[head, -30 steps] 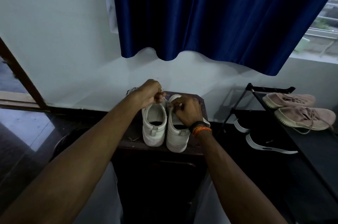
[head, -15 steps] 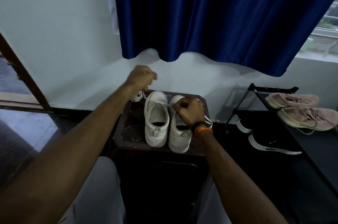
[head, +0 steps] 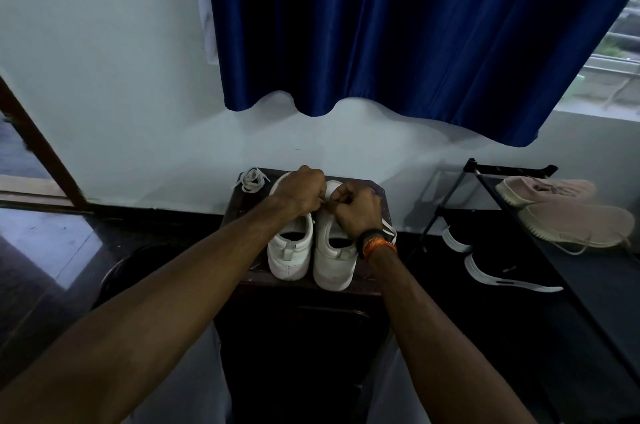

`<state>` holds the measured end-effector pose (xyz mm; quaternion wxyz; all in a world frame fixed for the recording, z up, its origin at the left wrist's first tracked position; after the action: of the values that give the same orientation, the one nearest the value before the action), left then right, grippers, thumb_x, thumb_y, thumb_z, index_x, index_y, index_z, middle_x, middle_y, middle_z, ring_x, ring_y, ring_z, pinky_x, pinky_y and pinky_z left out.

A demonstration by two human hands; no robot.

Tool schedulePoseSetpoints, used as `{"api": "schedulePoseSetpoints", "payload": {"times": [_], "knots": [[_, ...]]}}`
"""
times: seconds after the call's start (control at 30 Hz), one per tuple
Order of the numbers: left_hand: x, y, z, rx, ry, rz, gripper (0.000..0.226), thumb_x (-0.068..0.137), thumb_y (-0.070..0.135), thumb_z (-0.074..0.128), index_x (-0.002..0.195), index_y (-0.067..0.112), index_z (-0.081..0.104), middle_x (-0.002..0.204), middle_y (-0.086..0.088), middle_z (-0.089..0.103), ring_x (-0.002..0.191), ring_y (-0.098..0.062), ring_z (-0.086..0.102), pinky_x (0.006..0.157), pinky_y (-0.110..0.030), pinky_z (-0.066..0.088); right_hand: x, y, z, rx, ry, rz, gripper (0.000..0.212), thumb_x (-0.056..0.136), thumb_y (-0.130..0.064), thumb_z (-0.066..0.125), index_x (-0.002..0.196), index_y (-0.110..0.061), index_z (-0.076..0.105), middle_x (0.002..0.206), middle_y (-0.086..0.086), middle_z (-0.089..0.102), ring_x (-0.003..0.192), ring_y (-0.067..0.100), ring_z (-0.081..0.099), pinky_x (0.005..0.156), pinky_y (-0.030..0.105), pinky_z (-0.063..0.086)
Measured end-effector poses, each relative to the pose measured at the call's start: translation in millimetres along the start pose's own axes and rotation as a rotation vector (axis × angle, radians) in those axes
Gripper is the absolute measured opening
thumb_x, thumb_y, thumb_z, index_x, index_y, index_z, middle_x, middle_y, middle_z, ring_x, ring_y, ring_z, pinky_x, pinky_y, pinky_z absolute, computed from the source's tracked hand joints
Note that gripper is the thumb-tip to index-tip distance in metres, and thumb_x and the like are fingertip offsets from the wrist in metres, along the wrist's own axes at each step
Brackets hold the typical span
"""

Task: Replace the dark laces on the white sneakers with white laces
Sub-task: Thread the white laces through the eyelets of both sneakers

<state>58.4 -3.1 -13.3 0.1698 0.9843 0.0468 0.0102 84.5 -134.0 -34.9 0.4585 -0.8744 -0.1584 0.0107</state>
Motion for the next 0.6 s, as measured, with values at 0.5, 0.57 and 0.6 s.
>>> {"api": "schedulePoseSetpoints", "payload": {"times": [0.5,0.57,0.6], "knots": [[-71,-166,-118,-1.208,0.852,-0.657,0.017,0.09,0.0,0.061,0.094,0.004,0.077,0.082,-0.006,0.072,0.053,-0.007,0.061,0.039,-0.016,0.04,0,4,1,0.0,0.016,0.005,0.01,0.069,-0.017,0.08,0.077,-0.019,0.074,0.069,-0.006,0.072,0.072,0.013,0.069,0.076,0.036,0.058],[-78,-190,-121,-1.348,0.876,-0.761,0.034,0.09,0.008,0.063,0.123,0.002,0.066,0.097,-0.004,0.068,0.067,-0.009,0.061,0.044,-0.017,0.048,0,3,0,-0.017,0.022,-0.011,0.01,0.069,-0.018,0.079,0.078,-0.02,0.074,0.071,-0.006,0.073,0.073,0.013,0.07,0.076,0.037,0.058],[-84,-199,-118,-1.424,0.887,-0.837,0.042,0.091,0.012,0.062,0.132,0.001,0.057,0.113,-0.007,0.065,0.085,-0.013,0.065,0.057,-0.019,0.053,0,3,0,-0.023,0.021,-0.016,0.01,0.07,-0.018,0.078,0.079,-0.02,0.074,0.072,-0.006,0.073,0.073,0.014,0.07,0.076,0.038,0.058]]}}
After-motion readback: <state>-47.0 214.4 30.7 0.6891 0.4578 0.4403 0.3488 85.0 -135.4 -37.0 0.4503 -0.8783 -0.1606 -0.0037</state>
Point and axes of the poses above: each hand's wrist, its own x-axis towards the middle knuckle, its own z-axis out of the palm, y = z × x, the point moved 7 cm from there along x, towards the middle knuckle
